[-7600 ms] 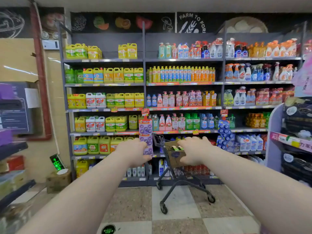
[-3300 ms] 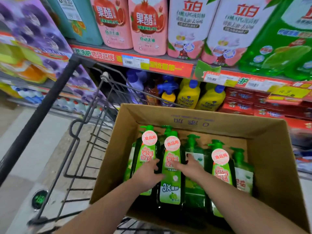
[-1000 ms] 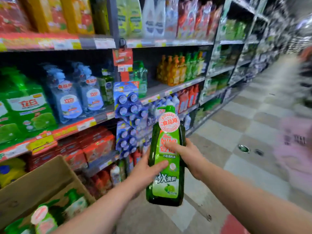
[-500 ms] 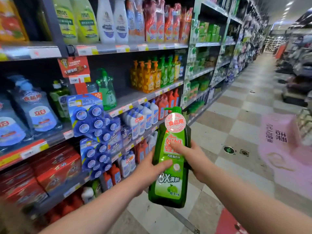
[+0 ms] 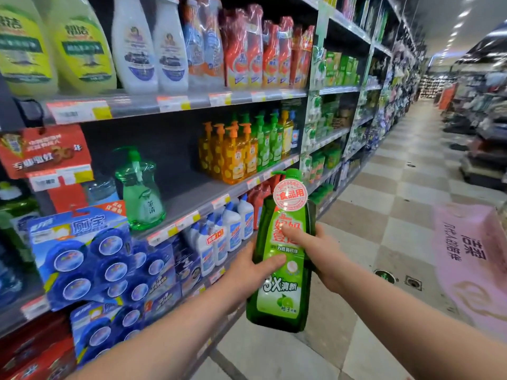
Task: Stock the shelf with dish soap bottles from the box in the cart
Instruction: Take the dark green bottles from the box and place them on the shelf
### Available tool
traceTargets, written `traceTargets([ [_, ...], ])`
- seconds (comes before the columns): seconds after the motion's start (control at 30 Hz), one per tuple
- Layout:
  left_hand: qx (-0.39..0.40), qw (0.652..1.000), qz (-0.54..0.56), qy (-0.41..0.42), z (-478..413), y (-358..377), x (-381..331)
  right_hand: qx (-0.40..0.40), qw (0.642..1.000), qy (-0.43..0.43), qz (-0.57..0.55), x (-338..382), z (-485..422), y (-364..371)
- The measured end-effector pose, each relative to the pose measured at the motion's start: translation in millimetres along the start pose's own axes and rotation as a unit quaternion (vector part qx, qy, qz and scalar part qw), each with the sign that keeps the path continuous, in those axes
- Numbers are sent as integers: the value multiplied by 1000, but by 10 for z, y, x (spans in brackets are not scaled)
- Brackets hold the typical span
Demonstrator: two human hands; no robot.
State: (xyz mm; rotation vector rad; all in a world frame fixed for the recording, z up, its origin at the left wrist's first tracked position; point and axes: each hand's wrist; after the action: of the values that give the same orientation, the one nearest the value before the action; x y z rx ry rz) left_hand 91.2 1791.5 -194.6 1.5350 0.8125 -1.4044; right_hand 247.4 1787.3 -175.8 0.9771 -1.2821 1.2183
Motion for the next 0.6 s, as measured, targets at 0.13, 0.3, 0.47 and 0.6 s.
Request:
traceTargets([
  [0.13,-25,1000,-3,-5,-408,-94,5,16,1000,16,1,-61,-539,15],
  [0.3,-88,996,-26,-3,-961,-282,33,79,997,7,13,-59,-1282,68],
  [0.47,-161,987,10,8,-1512,-380,31,175,984,-16,32,15,-2072,93],
  [0.6,-225,974,9,15,-1980,-430,-43,223,972,-28,64,161,-2746,132],
])
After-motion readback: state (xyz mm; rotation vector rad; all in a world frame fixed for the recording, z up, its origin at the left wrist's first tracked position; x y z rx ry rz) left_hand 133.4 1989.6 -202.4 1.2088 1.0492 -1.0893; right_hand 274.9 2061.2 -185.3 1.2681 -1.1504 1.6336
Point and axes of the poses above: each hand's wrist, its own z-axis away from the middle knuckle, its own y-axis out of the palm, x = y × z, and after that the axes turned 12 degrees about z, right-handed
